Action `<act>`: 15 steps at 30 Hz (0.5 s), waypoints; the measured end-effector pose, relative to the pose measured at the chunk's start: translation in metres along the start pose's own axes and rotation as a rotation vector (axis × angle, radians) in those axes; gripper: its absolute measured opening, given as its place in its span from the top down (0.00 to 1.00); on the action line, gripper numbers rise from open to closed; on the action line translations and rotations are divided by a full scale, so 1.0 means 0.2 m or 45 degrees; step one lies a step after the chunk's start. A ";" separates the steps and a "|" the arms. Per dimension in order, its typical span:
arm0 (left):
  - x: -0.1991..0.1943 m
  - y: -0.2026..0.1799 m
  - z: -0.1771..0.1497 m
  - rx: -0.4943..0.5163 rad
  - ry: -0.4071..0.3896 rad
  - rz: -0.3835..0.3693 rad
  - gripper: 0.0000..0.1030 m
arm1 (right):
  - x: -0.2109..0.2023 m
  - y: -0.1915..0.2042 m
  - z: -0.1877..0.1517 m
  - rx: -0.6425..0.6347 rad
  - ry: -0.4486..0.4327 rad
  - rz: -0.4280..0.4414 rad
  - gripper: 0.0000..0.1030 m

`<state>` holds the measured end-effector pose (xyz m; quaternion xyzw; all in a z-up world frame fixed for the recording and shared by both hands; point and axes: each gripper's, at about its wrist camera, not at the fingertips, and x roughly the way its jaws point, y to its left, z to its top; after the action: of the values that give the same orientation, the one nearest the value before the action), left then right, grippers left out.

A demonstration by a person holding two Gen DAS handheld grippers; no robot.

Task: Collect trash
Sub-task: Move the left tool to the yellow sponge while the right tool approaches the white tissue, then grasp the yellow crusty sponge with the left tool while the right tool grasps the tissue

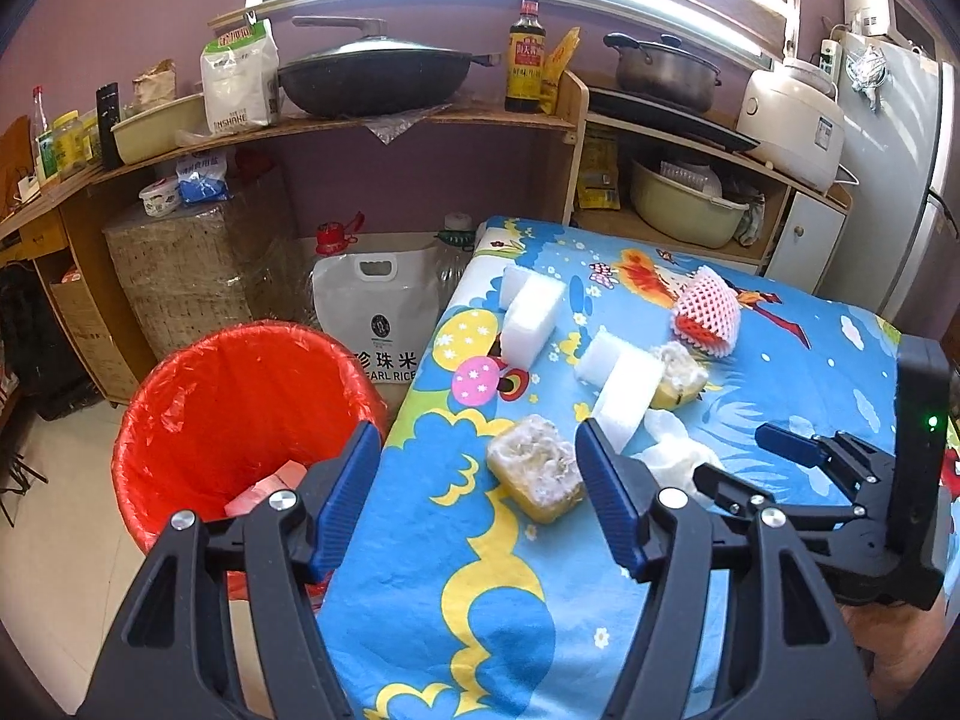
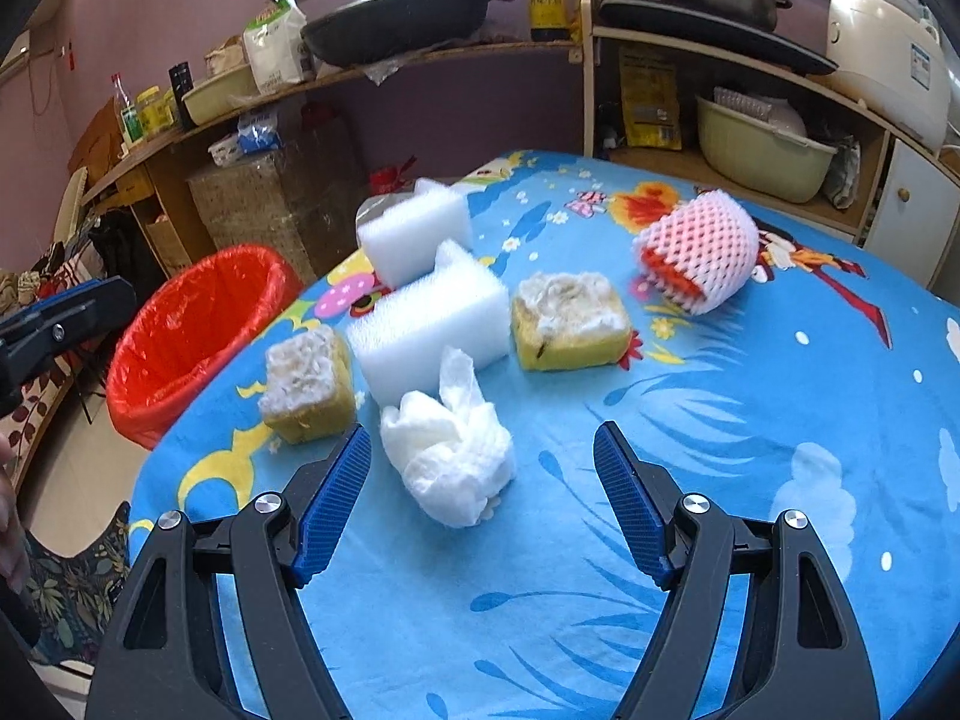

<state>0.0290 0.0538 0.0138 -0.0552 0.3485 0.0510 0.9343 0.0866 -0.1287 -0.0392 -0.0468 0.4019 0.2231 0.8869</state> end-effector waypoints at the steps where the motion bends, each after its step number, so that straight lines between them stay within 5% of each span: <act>1: 0.01 0.00 0.00 0.000 0.003 0.000 0.36 | 0.02 0.00 0.00 -0.002 0.008 0.001 0.29; 9: 0.10 0.02 -0.01 -0.009 0.041 0.002 0.36 | 0.12 0.02 0.00 -0.009 0.054 0.003 0.30; 15: 0.18 0.02 -0.02 -0.017 0.065 -0.001 0.36 | 0.19 0.03 0.00 -0.005 0.087 0.018 0.40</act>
<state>0.0529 0.0597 -0.0126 -0.0628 0.3720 0.0515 0.9247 0.1060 -0.1103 -0.0673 -0.0534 0.4319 0.2284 0.8709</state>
